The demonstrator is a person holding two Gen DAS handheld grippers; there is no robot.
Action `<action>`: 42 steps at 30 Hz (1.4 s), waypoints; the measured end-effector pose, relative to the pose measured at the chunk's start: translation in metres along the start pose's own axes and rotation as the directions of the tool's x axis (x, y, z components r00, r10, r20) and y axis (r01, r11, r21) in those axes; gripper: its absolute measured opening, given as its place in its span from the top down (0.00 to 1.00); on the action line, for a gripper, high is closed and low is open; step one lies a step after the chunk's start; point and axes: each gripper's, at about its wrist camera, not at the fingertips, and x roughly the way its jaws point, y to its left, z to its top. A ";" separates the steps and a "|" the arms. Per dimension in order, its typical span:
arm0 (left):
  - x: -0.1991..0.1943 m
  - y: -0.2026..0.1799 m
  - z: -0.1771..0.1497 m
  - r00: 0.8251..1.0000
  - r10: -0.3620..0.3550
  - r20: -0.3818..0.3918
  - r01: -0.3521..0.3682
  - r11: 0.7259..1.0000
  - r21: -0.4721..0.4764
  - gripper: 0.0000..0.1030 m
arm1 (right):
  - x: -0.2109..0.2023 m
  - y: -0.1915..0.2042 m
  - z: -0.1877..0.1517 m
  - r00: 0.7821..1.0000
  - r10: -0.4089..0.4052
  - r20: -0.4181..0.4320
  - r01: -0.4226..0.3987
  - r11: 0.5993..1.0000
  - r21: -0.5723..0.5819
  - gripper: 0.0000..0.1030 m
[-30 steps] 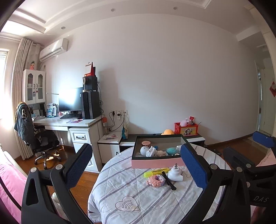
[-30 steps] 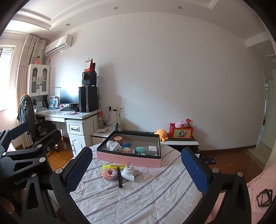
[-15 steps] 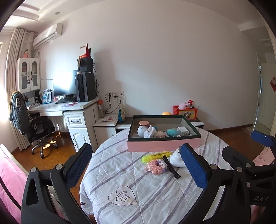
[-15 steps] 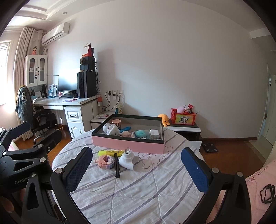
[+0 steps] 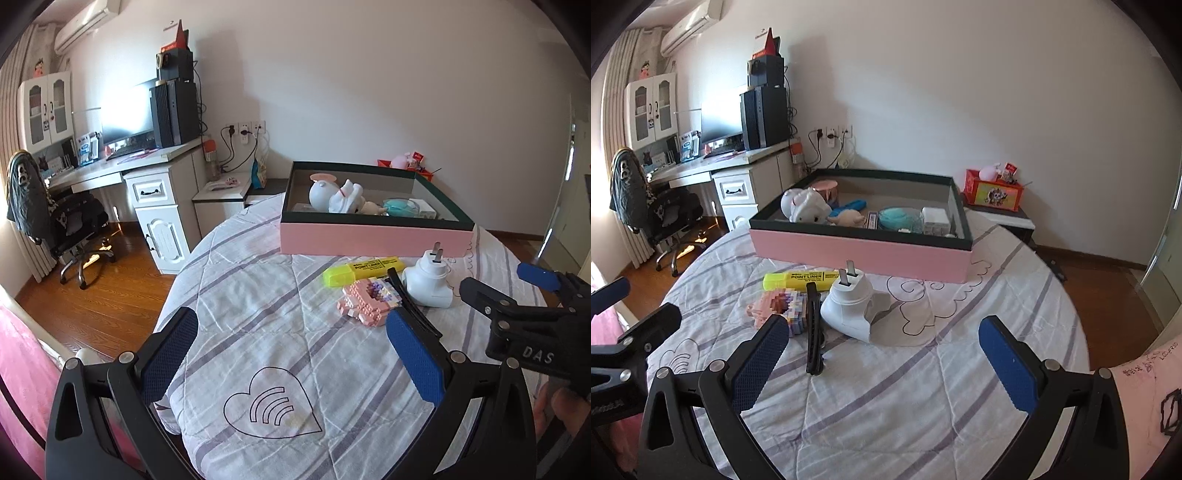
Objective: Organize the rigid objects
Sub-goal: 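Withdraw both open tools from the pink box toward the remaining items, then grasp the white plug adapter with the right tool while the left tool grasps the pink block piece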
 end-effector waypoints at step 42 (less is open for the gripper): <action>0.125 -0.074 0.018 0.961 -0.043 -0.274 0.070 0.994 0.087 0.38 | 0.078 -0.069 -0.004 0.976 0.149 -0.158 -0.131 0.984 0.118 0.34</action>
